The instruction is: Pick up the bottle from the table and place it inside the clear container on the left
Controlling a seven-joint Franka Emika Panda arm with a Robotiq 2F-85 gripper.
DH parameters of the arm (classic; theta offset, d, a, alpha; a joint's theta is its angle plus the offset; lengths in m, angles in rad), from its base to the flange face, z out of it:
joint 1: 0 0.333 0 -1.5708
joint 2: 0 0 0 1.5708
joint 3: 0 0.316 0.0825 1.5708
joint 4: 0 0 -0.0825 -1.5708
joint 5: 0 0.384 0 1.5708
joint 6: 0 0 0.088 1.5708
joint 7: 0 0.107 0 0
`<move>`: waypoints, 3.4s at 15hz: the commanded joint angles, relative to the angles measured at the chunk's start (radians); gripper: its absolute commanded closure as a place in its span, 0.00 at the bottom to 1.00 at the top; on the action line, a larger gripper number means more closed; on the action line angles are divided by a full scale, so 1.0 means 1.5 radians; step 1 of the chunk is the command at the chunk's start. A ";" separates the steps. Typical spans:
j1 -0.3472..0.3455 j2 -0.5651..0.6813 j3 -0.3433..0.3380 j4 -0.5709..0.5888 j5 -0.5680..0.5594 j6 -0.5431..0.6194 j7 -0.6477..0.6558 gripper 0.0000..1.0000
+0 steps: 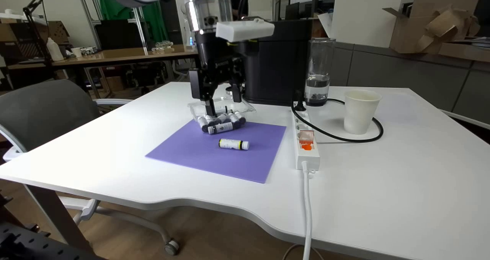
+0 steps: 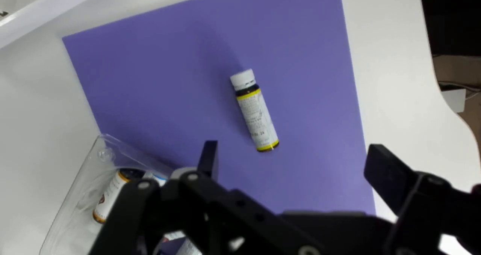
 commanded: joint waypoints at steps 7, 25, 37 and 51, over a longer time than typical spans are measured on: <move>-0.006 0.137 -0.028 0.045 -0.140 0.129 0.144 0.00; -0.034 0.193 0.017 0.074 -0.128 0.127 0.154 0.95; -0.033 0.022 0.018 0.046 -0.106 0.038 0.239 0.93; 0.015 0.089 0.034 0.203 -0.119 -0.045 0.392 0.93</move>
